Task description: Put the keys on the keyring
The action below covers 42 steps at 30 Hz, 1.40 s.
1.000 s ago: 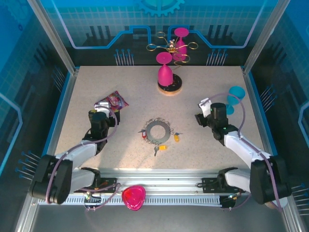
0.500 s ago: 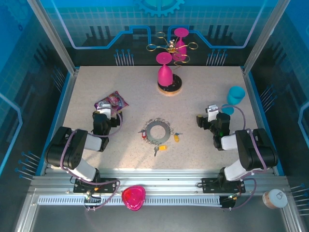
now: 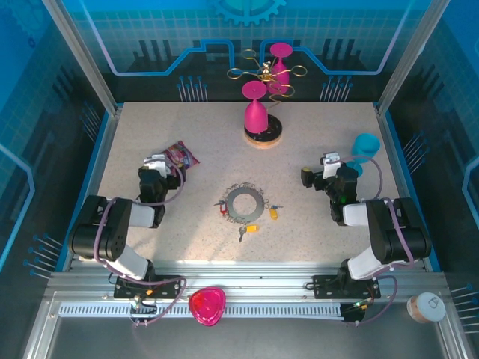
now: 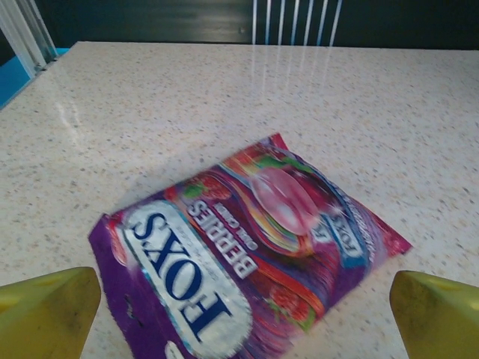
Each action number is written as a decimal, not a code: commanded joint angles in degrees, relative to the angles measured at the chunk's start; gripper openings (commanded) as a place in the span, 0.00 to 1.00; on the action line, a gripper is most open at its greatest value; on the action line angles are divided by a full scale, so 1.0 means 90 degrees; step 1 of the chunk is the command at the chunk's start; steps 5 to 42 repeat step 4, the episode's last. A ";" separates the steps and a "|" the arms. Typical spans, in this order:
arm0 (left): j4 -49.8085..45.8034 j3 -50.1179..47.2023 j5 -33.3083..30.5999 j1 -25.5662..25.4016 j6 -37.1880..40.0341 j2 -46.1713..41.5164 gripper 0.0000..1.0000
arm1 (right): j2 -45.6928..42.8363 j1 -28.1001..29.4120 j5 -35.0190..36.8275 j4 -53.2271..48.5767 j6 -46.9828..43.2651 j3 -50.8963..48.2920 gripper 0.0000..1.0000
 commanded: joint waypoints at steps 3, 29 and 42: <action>-0.0126 0.0063 0.0442 0.0076 -0.0186 -0.0090 0.99 | -0.0004 -0.0115 -0.0040 0.0108 0.0019 0.0043 1.00; -0.0145 0.0063 0.0443 0.0076 -0.0184 -0.0095 0.99 | -0.0003 -0.0105 -0.0026 0.0118 0.0021 0.0036 1.00; -0.0145 0.0063 0.0443 0.0076 -0.0184 -0.0095 0.99 | -0.0003 -0.0105 -0.0026 0.0118 0.0021 0.0036 1.00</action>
